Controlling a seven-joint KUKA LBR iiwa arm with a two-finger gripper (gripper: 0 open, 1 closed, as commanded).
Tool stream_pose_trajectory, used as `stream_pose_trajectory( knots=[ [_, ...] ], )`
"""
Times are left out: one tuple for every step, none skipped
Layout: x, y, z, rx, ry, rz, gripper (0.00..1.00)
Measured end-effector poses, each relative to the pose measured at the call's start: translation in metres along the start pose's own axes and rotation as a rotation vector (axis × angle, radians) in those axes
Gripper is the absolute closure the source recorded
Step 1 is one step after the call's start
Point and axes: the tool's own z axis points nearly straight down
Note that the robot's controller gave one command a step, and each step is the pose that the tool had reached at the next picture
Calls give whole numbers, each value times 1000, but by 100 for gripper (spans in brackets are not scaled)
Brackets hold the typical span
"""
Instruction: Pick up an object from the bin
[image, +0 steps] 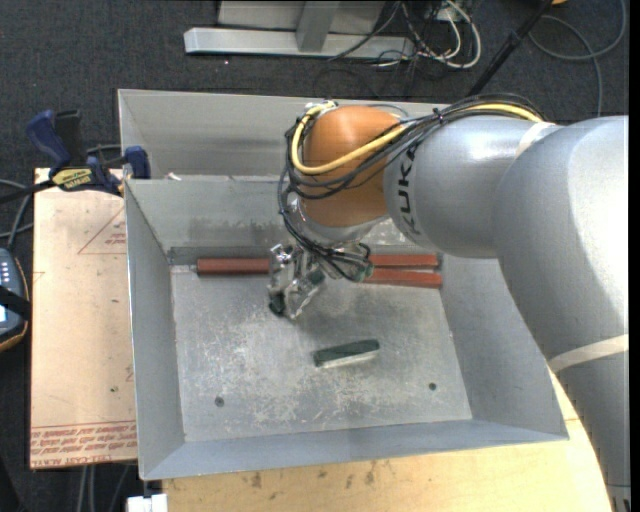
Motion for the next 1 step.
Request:
stream_pose_trajectory(
  knots=[
    [-6, 10, -153, -2, 14, -30, 100]
  ],
)
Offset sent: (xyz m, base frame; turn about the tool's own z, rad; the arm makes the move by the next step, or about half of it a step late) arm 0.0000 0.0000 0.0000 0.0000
